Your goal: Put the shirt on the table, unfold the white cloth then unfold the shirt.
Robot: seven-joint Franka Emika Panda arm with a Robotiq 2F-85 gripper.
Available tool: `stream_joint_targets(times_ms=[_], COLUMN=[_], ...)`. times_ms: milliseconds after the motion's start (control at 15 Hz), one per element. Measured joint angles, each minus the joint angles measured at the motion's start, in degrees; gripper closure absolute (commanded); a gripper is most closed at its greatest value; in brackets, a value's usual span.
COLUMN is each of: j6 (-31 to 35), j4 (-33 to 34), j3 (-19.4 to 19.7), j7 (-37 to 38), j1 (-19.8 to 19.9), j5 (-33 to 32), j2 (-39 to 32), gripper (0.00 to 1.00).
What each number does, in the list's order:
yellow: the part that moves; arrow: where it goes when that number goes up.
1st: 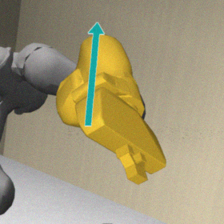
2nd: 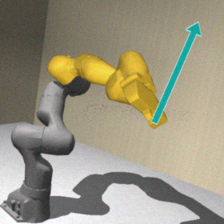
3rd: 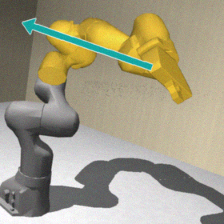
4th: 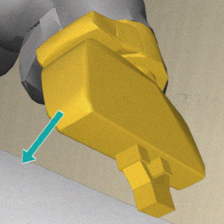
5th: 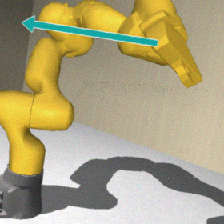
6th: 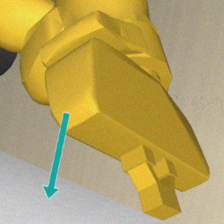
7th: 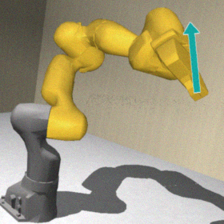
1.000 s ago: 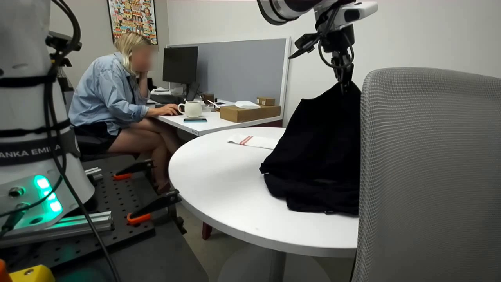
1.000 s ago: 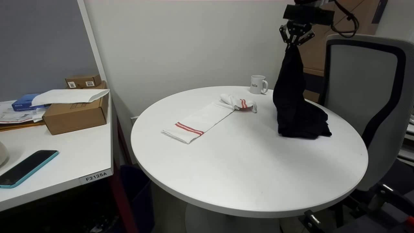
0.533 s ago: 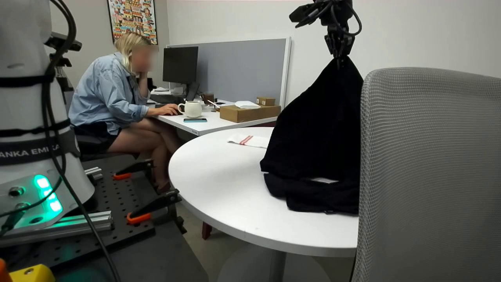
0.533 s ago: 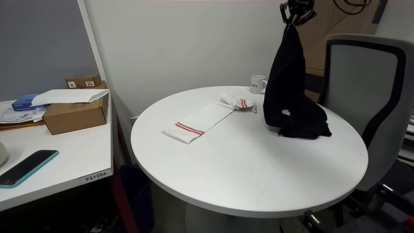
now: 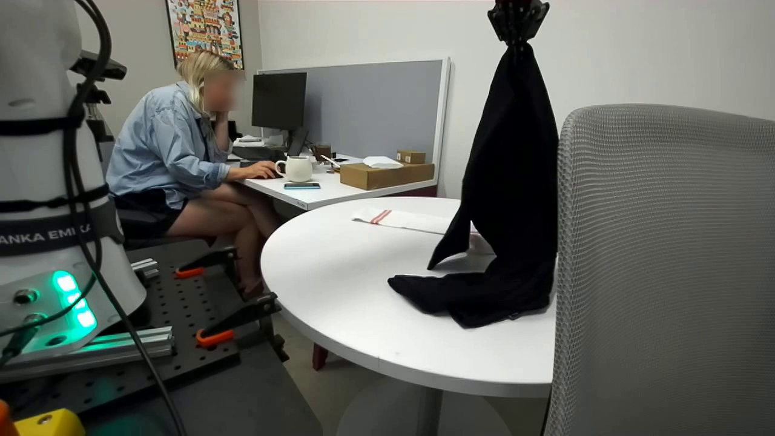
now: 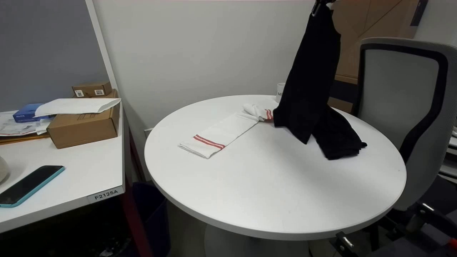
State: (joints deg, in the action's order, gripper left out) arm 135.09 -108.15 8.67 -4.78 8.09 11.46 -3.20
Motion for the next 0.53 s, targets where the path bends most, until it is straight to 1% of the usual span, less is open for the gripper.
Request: stream_joint_targets(times_ms=[200, 533], j6=[-2.21, -6.27], j4=[1.91, 7.15], j3=[-0.38, -0.41], j7=[-2.03, -2.89], j1=[-0.03, -0.02], j5=[0.00, 0.00], j2=[1.58, 2.48], gripper=[0.99, 0.99])
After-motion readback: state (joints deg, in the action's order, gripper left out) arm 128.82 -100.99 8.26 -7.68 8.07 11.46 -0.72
